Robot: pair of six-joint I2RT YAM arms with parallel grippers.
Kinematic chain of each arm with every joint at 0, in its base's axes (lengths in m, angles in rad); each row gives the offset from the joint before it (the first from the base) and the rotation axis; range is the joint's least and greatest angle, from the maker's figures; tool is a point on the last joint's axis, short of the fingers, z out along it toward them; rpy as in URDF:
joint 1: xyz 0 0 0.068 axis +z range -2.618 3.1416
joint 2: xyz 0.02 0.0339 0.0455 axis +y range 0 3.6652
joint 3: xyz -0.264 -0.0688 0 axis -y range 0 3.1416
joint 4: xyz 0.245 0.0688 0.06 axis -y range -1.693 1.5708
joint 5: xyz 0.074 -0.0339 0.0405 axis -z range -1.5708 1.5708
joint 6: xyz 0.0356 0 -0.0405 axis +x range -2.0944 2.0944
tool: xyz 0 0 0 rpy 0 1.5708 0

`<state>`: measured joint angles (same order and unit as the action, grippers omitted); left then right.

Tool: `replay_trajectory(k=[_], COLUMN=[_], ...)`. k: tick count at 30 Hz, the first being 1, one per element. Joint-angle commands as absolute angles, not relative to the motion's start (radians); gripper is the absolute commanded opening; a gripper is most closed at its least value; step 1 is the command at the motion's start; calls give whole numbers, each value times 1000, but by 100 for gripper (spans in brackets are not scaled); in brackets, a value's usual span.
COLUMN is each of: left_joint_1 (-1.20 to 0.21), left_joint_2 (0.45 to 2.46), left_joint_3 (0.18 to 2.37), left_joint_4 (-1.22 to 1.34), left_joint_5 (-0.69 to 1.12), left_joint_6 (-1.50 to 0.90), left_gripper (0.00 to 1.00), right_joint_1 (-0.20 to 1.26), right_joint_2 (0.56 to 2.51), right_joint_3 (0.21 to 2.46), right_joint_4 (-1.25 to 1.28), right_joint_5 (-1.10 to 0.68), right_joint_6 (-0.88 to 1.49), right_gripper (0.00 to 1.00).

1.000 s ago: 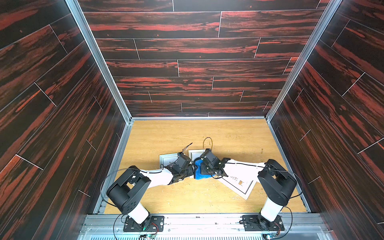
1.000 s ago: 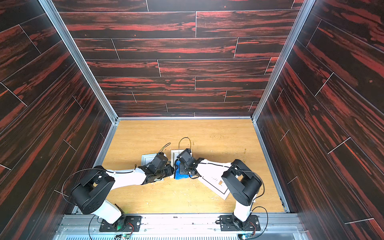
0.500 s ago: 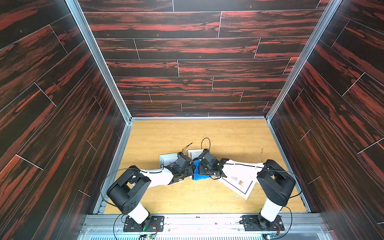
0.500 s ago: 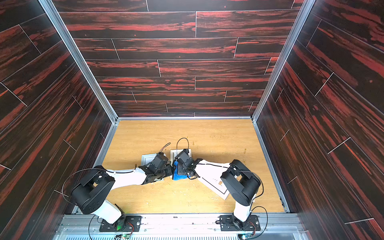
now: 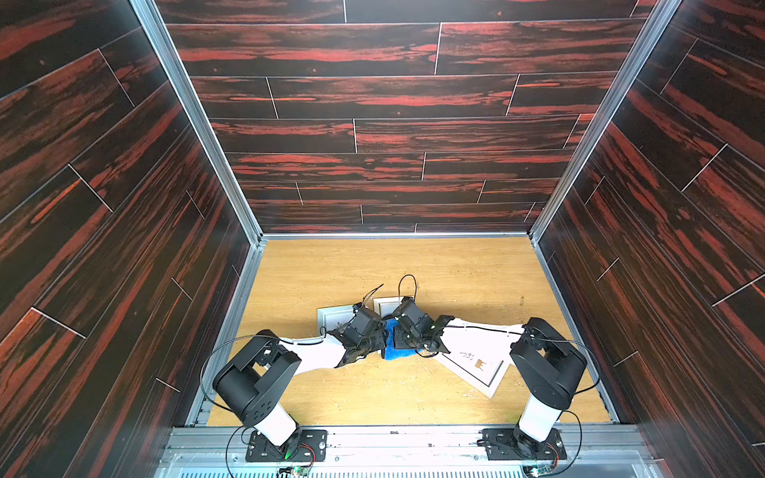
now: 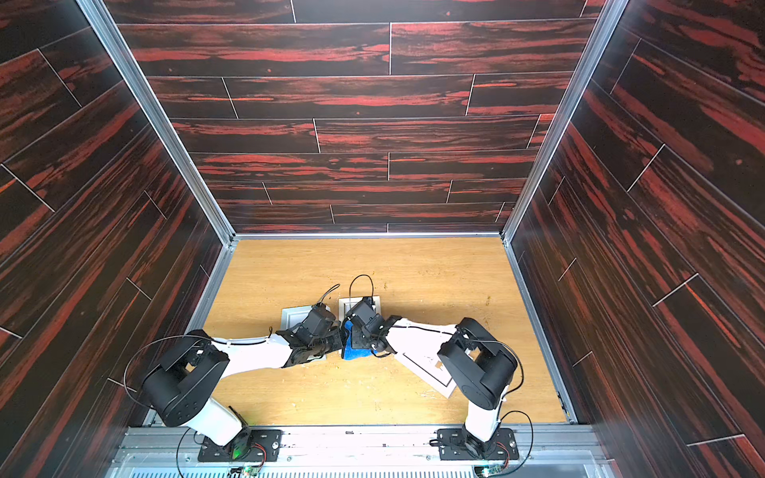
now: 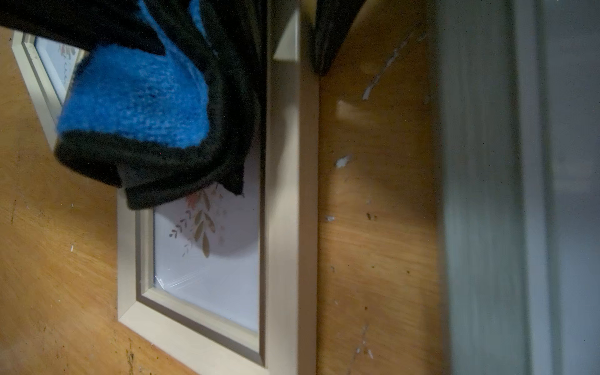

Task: Wipe the picture frame with a cloth
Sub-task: Wipe the dirt from the picture frame.

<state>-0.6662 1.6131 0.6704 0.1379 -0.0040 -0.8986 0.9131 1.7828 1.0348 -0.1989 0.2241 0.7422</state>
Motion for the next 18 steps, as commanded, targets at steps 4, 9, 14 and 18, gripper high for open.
replay_trajectory(k=[4, 9, 14, 18], left_joint_1=[-645, -644, -644, -644], left_joint_2=[1606, 1604, 1595, 1593], left_joint_3=[654, 653, 650, 650], left_joint_4=[77, 80, 78, 77], left_joint_5=[-71, -69, -68, -47], left_joint_6=[-903, -902, -897, -882], left_gripper=[10, 10, 10, 9], right_joint_1=[832, 881, 897, 798], right_joint_2=[1709, 1757, 1803, 1781], right_joint_3=[909, 962, 1039, 1007], right_joint_4=[-292, -259, -317, -307], right_joint_5=[247, 192, 256, 257], right_joint_6=[731, 745, 741, 686], right_gripper=[0, 0, 0, 0])
